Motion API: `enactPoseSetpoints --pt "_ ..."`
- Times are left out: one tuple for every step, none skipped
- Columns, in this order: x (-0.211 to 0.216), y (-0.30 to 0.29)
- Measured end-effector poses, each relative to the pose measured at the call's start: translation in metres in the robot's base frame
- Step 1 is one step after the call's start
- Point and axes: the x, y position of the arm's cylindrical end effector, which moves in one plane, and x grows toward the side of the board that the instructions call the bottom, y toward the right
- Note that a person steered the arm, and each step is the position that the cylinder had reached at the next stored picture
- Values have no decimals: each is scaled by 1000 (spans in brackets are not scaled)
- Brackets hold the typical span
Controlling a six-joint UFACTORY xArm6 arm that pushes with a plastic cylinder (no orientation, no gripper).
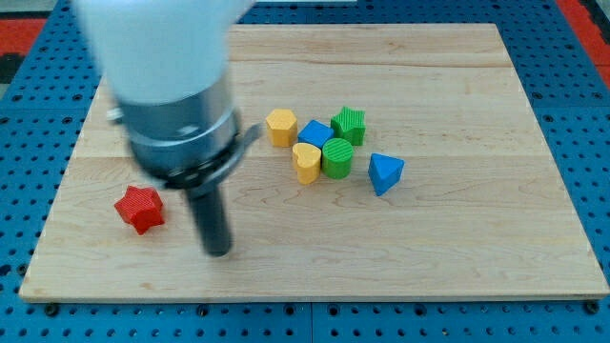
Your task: Push red star into green circle
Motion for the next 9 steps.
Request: enactPoseSetpoints --pt "6 -67" --pt "6 -117" --pt "1 -151" --pt "-29 -149" --pt "-51 -115" --pt "-53 -64" --pt "-53 -10" --pt "-53 42" --pt "-53 79"
